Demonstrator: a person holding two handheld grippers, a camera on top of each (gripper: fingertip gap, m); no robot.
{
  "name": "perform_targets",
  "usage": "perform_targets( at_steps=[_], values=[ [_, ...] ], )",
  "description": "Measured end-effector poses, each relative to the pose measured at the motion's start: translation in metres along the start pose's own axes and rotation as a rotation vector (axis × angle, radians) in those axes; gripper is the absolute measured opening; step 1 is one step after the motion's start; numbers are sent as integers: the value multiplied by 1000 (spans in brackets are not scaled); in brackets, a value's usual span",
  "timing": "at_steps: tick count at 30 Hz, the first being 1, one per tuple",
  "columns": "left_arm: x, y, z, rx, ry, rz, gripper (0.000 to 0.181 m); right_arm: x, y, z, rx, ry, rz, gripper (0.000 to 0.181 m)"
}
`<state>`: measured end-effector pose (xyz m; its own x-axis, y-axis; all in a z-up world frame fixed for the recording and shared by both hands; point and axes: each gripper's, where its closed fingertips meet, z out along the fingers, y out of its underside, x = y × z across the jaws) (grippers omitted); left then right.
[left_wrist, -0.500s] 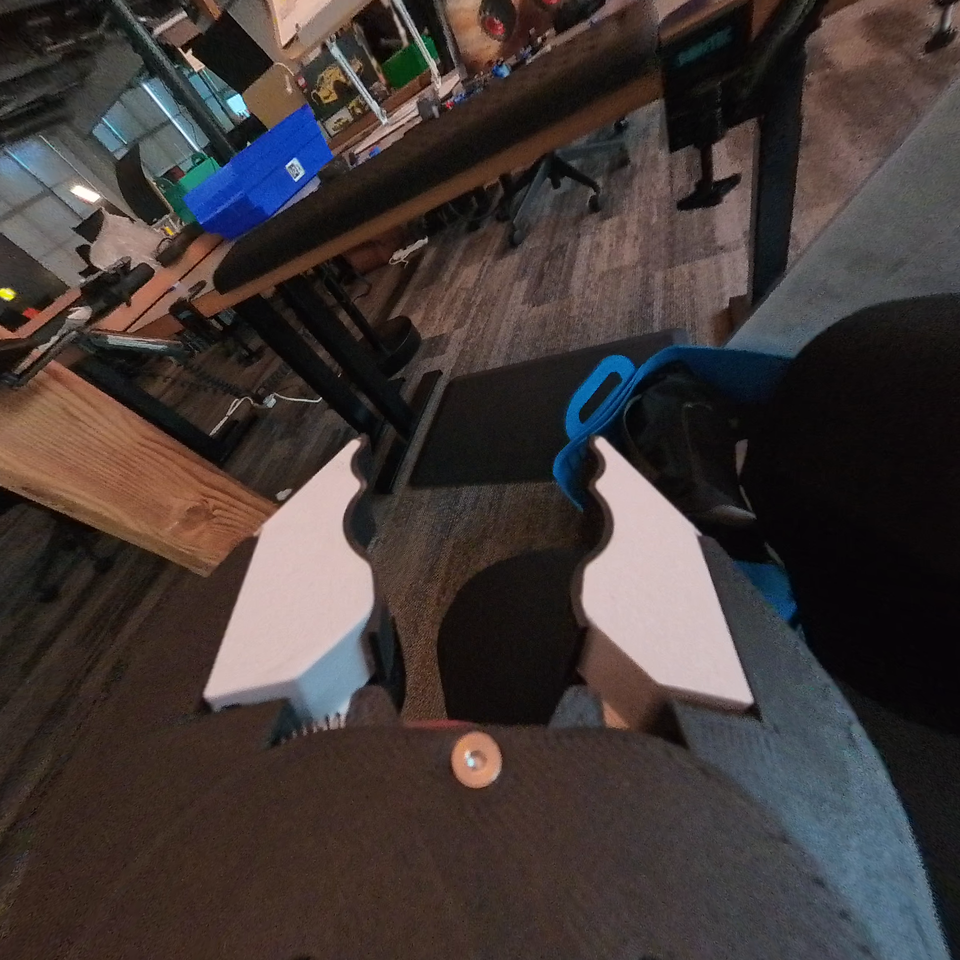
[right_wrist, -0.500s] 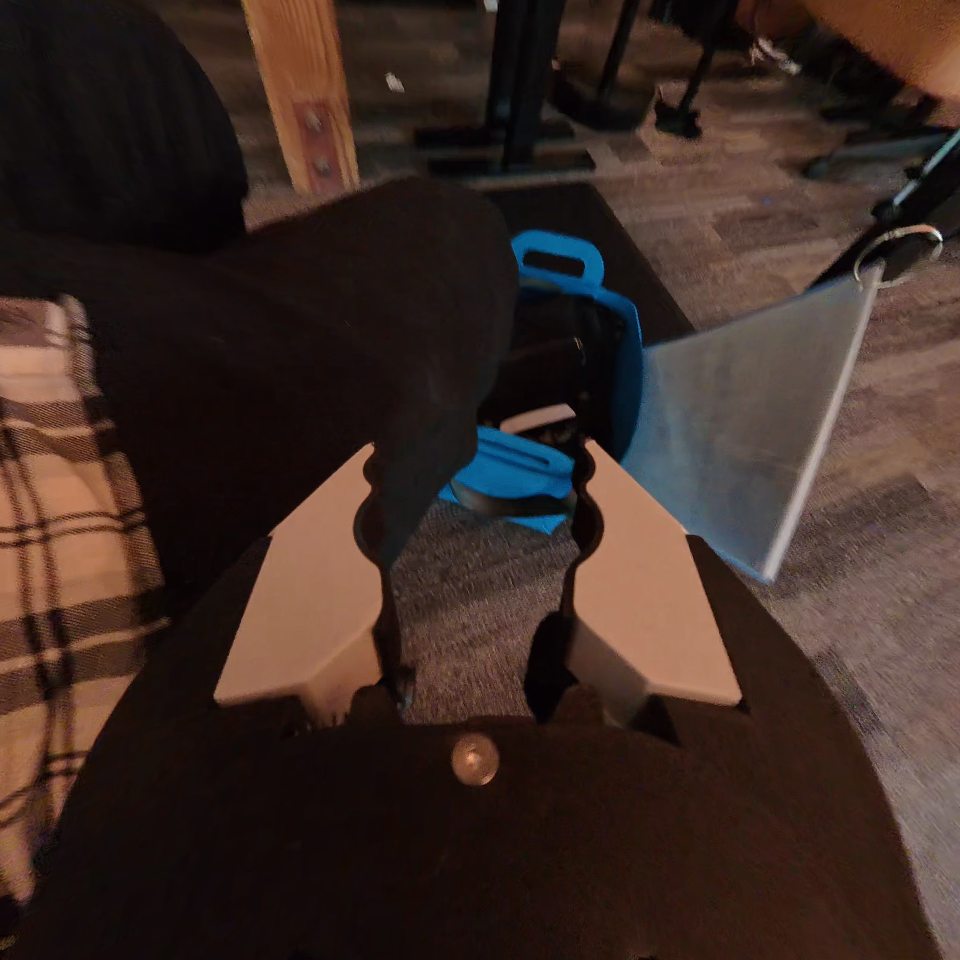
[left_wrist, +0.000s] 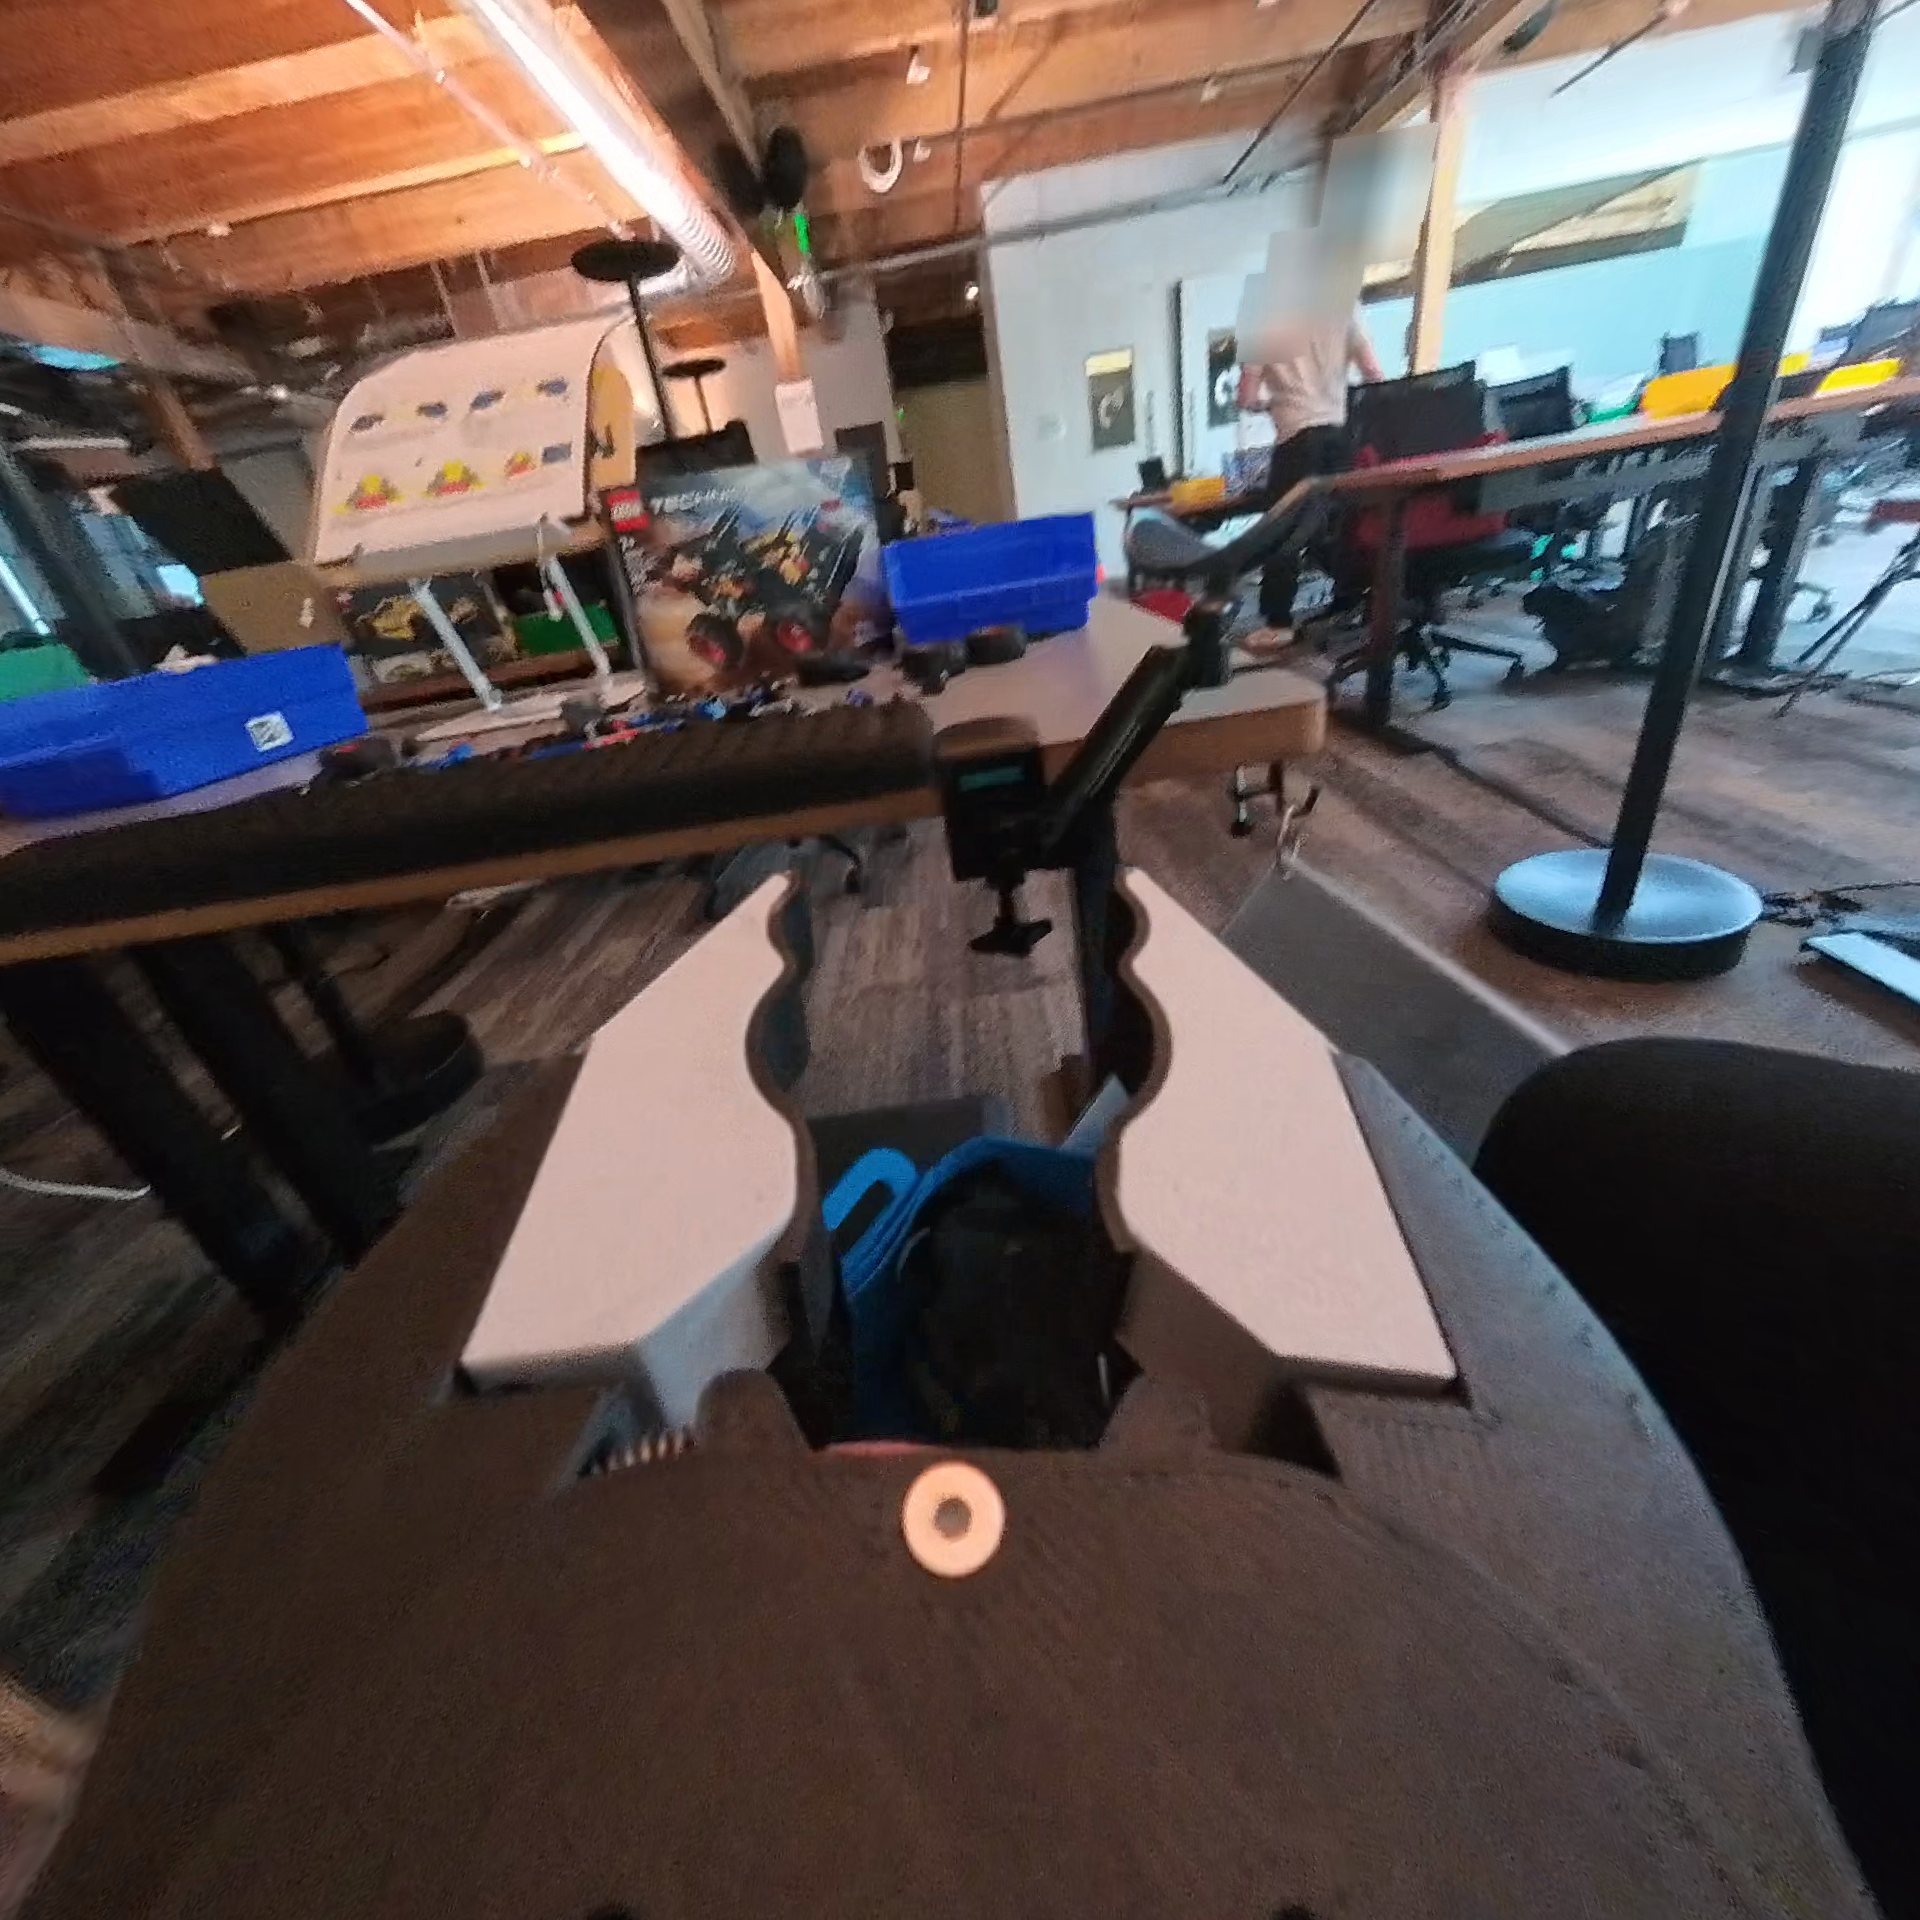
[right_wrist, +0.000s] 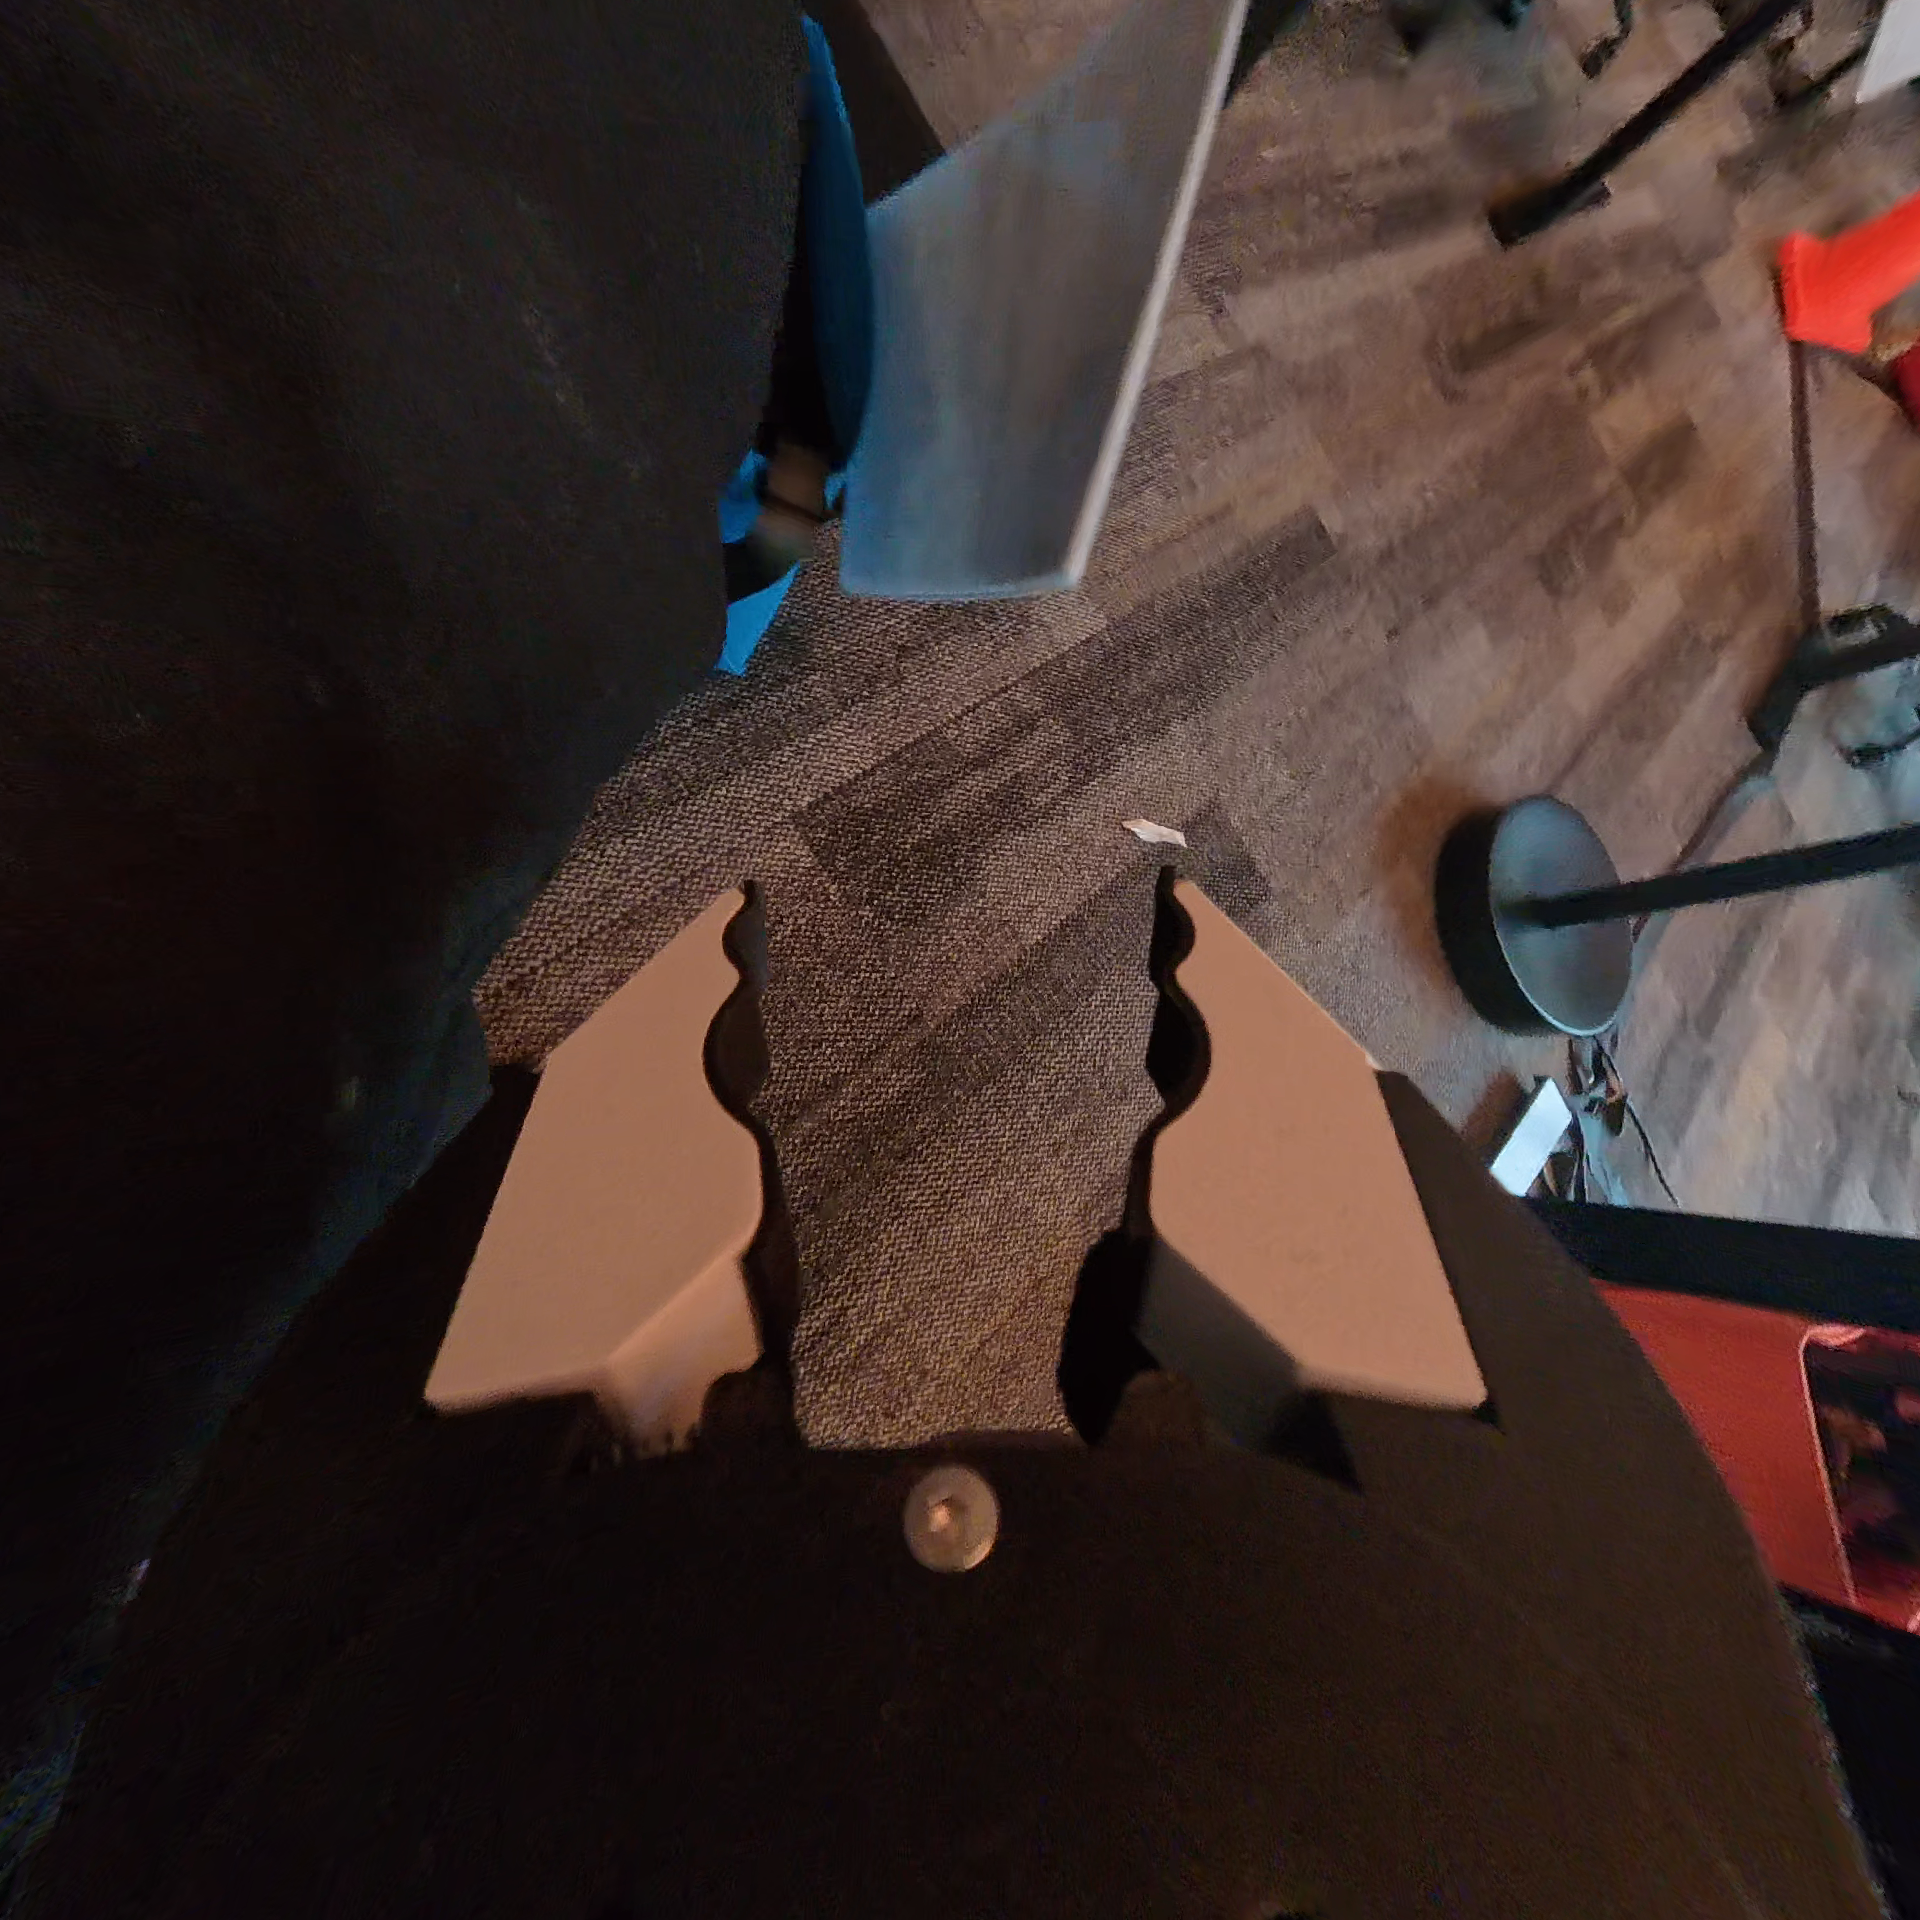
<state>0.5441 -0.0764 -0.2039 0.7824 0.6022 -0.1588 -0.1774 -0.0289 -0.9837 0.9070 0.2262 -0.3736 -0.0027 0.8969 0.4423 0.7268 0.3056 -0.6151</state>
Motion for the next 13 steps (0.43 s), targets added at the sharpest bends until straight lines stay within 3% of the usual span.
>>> perform_targets(
  at_steps=[4, 7, 13],
  values=[
    [37, -62, 11, 146, 101, -8, 49, 19, 34, -17, -15, 36, 80, 72],
    [93, -143, 8, 324, 265, -2, 48, 27, 64, -30, -51, 43, 151, 74],
    [246, -317, -73, 750, 779, -55, 44, 48, 110, -69, -21, 100, 338, 71]
  ],
)
